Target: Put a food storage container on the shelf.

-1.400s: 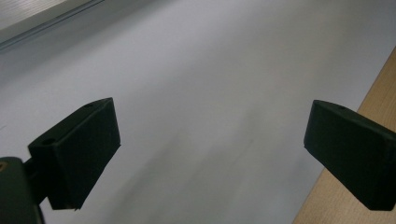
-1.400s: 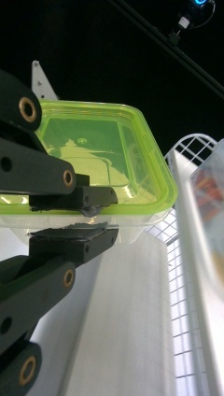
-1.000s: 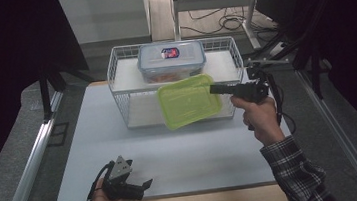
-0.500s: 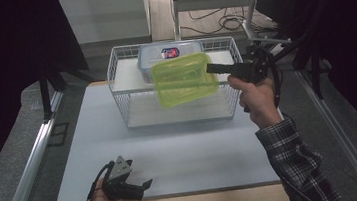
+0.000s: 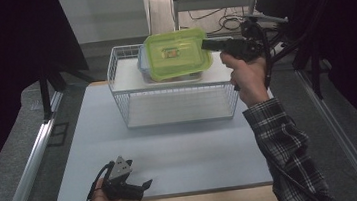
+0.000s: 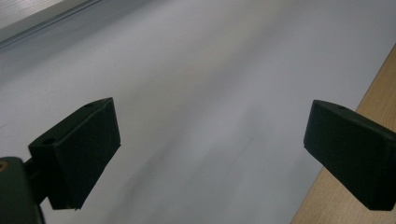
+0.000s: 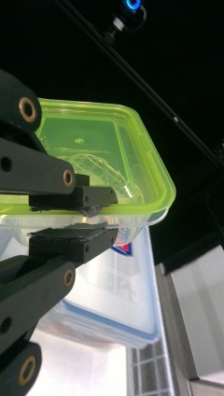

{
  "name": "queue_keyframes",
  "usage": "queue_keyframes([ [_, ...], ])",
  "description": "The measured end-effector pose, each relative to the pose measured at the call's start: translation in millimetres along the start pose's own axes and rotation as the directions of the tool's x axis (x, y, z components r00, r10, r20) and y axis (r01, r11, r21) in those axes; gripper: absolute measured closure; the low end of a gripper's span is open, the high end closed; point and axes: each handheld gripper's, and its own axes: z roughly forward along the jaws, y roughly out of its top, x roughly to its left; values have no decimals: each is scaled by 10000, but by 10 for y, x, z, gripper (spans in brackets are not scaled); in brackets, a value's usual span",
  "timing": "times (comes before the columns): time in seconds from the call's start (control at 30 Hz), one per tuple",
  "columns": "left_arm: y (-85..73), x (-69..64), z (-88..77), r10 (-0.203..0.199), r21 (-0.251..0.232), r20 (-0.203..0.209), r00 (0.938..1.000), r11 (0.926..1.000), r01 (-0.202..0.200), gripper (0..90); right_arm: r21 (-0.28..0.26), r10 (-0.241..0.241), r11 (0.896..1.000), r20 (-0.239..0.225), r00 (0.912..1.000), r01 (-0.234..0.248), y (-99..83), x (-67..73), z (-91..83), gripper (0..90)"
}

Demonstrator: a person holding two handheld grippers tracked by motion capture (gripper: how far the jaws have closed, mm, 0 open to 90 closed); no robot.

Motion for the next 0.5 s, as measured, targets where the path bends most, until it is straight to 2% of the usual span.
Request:
queue_keyframes([
  [0.5,-2,7,-10,69,-1,-4,10000,10000,-69,36,-229,0,9997,966,9953,23,146,-28,306,799],
])
